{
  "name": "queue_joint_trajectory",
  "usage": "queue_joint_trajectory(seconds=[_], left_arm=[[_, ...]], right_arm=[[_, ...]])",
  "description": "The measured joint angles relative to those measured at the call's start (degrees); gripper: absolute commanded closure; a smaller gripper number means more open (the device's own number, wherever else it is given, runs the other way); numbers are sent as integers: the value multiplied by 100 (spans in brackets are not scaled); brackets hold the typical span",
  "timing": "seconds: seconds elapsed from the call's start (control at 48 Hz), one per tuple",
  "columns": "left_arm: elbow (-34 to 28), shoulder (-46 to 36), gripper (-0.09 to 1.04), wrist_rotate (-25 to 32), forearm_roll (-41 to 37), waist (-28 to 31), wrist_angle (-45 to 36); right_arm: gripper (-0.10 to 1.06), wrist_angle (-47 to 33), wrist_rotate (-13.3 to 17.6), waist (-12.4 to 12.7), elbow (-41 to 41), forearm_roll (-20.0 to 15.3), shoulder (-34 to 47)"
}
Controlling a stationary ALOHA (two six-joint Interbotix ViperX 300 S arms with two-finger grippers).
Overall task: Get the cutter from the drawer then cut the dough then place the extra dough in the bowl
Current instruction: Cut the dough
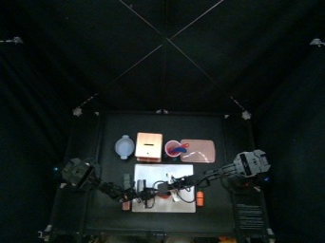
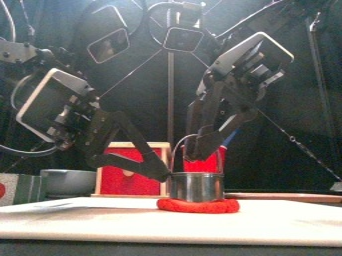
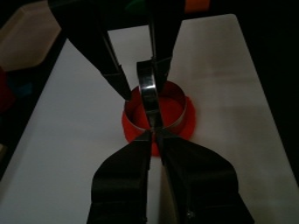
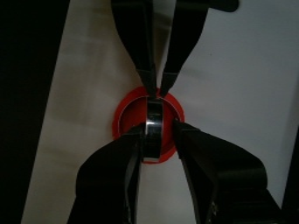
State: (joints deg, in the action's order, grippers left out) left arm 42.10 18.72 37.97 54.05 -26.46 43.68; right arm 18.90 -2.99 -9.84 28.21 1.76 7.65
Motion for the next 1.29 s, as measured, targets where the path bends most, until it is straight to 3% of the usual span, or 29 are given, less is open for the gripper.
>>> queue_joint_trajectory(seconds=[0.292,1.292], left_arm=[[-88,-53,37,-18,35,229,-624],[-193,158,37,-114,237,246,-747]], right_arm=[[25,-9,0,-26,9,9,0],[28,18,0,-53,44,9,-9]])
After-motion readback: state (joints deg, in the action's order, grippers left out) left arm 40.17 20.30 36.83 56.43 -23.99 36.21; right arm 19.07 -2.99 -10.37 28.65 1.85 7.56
